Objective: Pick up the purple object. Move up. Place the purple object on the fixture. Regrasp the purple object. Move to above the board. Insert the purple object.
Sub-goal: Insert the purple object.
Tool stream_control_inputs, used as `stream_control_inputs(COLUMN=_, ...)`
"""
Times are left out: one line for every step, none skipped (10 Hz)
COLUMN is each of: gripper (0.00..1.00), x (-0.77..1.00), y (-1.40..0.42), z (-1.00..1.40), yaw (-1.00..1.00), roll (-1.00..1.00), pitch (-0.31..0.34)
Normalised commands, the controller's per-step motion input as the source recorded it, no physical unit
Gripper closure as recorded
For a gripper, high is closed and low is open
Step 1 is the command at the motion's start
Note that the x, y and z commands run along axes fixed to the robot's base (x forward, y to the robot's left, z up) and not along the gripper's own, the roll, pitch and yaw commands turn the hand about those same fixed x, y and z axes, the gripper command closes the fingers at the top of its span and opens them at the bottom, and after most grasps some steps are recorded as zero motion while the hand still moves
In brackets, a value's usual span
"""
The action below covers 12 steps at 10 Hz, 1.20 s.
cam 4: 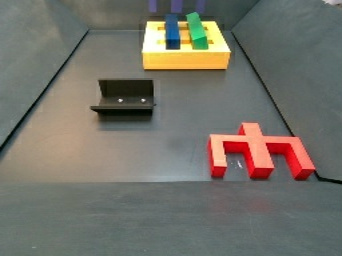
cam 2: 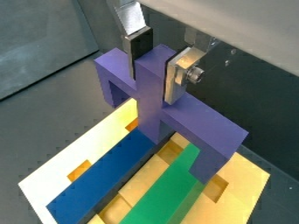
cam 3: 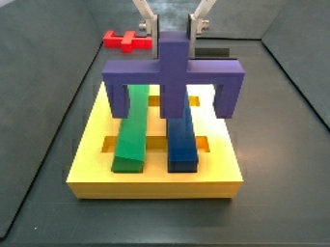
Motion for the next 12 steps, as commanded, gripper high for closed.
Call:
stream_control_inputs(gripper=1.0, x=0.0, y=0.08, z=-0.36, yaw=0.0, roll=-0.15, pitch=-0.153)
stream_control_inputs(gripper=1.0, x=0.0, y=0.08, z=-0.33, yaw=0.0, roll=-0.15, pitch=-0.146)
stream_control_inputs(gripper=1.0, x=0.0, y=0.09, z=-0.34, yaw=0.0, roll=-0.14, pitch=-0.133)
stream_control_inputs(gripper=1.0, x=-0.09, y=0.1, z=-0.19, yaw=0.0, roll=-0.09, pitch=-0.083)
stream_control_inputs(gripper=1.0, x=-0.29, y=0.07, z=-0.04, yaw=0.0, roll=-0.04, pitch=-0.031)
stream_control_inputs(gripper=1.0, x=-0.29, y=0.0, z=-0.01, yaw=0.0, roll=-0.03, pitch=-0.029)
stream_control_inputs(gripper=1.0, x=-0.31, y=0.0, z=0.0, yaw=0.0, roll=-0.03, pitch=-0.027)
stream_control_inputs(gripper=1.0, x=-0.38, y=0.0, z=0.0, yaw=0.0, roll=0.0, pitch=-0.004)
stream_control_inputs(gripper=1.0, x=-0.13, y=0.0, z=-0.04, yaw=0.0, roll=0.0, pitch=-0.043)
stream_control_inputs(gripper=1.0, x=0.0, y=0.0, z=-0.16, yaw=0.01, roll=0.0, pitch=-0.044)
stream_control_inputs(gripper=1.0, x=0.0, y=0.0, z=-0.09, yaw=0.03, roll=0.0, pitch=-0.037)
stream_control_inputs(gripper=1.0, x=0.19, y=0.0, z=0.0, yaw=0.03, roll=0.0, pitch=0.0)
